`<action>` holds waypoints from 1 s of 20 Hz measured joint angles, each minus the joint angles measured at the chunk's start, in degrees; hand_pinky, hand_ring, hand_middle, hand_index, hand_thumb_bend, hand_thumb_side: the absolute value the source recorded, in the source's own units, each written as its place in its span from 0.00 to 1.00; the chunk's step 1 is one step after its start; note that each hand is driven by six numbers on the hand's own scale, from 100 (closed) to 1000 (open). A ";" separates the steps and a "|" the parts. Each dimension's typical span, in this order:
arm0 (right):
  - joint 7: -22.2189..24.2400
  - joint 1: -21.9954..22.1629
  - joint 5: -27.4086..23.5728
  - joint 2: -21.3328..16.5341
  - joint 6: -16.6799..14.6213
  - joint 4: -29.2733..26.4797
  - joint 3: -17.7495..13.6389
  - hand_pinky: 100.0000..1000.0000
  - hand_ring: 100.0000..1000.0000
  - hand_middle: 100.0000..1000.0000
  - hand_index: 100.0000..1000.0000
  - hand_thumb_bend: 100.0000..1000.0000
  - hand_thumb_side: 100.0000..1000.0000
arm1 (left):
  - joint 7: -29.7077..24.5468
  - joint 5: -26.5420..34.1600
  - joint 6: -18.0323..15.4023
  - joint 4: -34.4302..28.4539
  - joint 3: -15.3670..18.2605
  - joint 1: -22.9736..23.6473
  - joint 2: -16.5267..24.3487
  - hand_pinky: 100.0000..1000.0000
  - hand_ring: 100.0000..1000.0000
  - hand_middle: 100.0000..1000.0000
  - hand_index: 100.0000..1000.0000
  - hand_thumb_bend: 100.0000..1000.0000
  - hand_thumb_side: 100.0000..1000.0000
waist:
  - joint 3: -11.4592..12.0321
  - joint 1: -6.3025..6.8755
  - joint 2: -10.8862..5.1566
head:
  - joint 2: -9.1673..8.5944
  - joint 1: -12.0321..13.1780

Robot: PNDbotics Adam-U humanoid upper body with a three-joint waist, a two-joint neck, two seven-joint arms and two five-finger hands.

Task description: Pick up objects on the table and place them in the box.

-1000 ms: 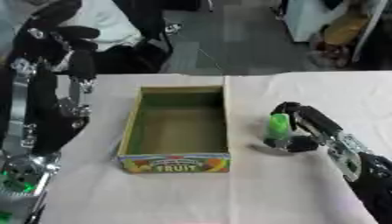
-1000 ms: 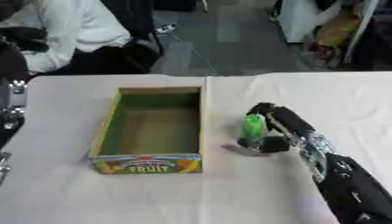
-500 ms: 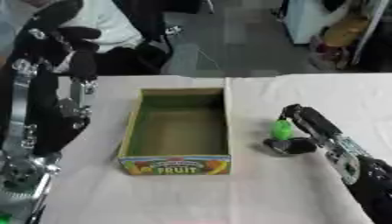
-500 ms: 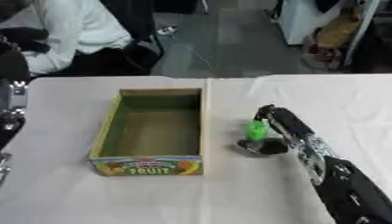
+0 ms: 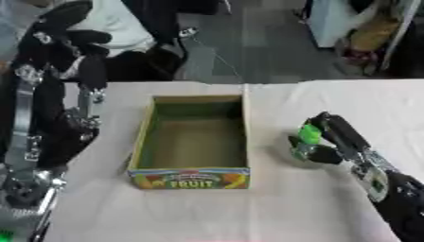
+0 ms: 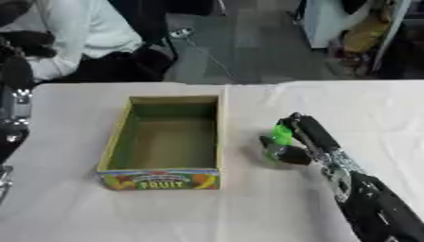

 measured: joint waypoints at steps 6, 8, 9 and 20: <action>-2.08 -0.30 0.02 -0.82 1.67 -4.42 0.37 0.98 0.00 0.00 0.03 0.00 0.69 | -0.01 0.00 0.01 0.00 0.00 0.07 0.00 0.61 0.64 0.84 0.88 0.22 0.55 | -0.34 -0.13 -0.01 | 0.00 0.00; -1.94 -0.90 -1.62 -1.49 2.36 -6.59 0.53 0.99 0.00 0.00 0.03 0.00 0.69 | -0.01 0.00 0.01 0.00 0.00 0.10 0.01 0.61 0.64 0.84 0.88 0.22 0.55 | -0.39 -0.13 -0.05 | 0.00 0.00; -1.75 -1.21 -2.61 -1.75 2.72 -7.77 0.72 1.00 0.00 0.00 0.03 0.00 0.70 | -0.01 0.00 0.01 0.00 0.00 0.12 0.01 0.61 0.64 0.84 0.88 0.22 0.55 | -0.40 -0.16 -0.08 | 0.00 0.00; 2.26 -4.37 -10.84 -2.72 4.32 -17.71 4.16 1.00 0.00 0.00 0.02 0.00 0.71 | -0.39 0.43 -0.30 0.00 -0.39 -0.39 -0.01 0.62 0.64 0.84 0.88 0.23 0.53 | 0.65 -1.04 -0.61 | -0.05 -0.02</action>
